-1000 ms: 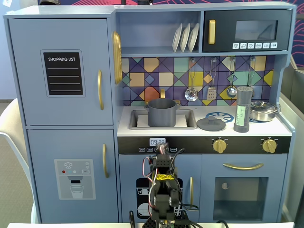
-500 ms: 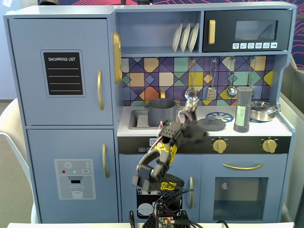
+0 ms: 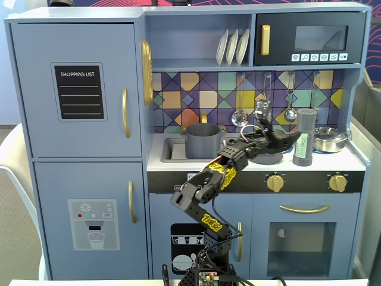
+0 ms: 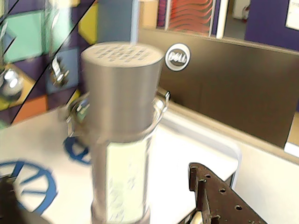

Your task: Put salt in the gray recipient

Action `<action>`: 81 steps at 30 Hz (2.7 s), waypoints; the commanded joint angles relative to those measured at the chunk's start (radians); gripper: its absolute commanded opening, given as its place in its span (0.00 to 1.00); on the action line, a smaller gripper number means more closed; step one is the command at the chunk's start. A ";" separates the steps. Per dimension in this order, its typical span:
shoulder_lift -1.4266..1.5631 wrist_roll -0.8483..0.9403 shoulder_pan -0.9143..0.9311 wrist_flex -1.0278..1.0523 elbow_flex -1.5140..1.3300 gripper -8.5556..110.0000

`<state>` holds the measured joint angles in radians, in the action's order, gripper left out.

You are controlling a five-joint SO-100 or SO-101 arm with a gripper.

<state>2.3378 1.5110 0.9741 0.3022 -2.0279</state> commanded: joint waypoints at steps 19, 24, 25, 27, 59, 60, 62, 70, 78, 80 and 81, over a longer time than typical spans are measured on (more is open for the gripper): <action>-0.462 -0.018 -0.015 -0.396 0.215 0.57; -0.583 -0.037 -0.034 -0.388 0.344 0.55; -0.603 -0.038 -0.038 -0.382 0.367 0.55; -0.641 -0.043 -0.044 -0.382 0.405 0.55; -0.327 -1.578 -0.655 0.342 0.893 0.07; -0.336 -1.658 -0.693 0.350 0.908 0.07; -0.376 -1.838 -0.758 0.403 0.980 0.07; -0.534 -2.276 -0.945 0.548 1.144 0.07; -0.601 -2.485 -1.026 0.465 1.180 0.07; -0.634 -2.500 -1.032 0.528 1.229 0.07; -0.644 -2.516 -1.029 0.584 1.247 0.07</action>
<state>1.7043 -0.9449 -0.0383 0.8176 -0.9035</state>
